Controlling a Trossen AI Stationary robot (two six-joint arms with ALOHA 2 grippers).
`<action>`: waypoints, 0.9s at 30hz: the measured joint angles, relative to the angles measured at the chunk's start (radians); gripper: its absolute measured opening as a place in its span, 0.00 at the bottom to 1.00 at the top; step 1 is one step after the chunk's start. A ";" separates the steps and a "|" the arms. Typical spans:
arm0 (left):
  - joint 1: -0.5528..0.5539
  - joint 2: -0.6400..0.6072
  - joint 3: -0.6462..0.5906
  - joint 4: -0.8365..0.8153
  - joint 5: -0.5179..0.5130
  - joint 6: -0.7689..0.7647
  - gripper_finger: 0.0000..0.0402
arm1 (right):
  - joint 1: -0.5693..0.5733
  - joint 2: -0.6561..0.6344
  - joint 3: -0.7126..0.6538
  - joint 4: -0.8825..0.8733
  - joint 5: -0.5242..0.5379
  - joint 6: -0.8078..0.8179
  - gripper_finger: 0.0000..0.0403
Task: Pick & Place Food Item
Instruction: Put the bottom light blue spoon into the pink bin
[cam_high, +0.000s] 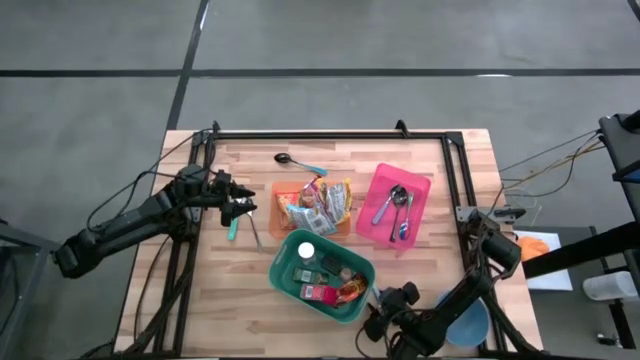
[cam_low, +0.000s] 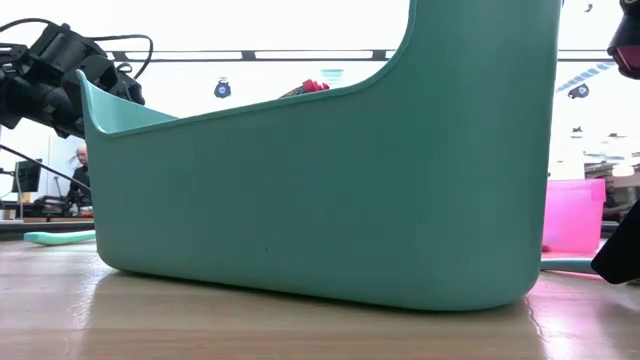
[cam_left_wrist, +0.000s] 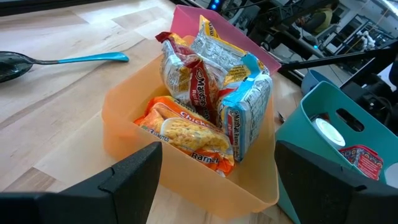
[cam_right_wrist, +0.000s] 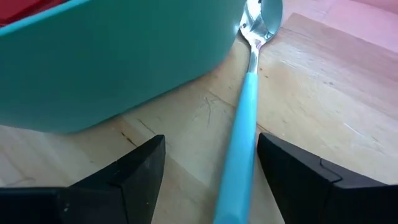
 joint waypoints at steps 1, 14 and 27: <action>0.000 0.000 0.000 0.000 0.000 0.000 0.78 | 0.000 0.000 0.000 -0.001 -0.007 0.000 0.63; 0.000 0.000 0.000 0.000 0.000 0.000 0.78 | 0.000 0.001 -0.004 -0.025 -0.052 -0.012 0.30; 0.000 0.000 0.000 0.000 0.000 0.000 0.78 | -0.001 -0.010 -0.004 -0.032 -0.061 -0.028 0.14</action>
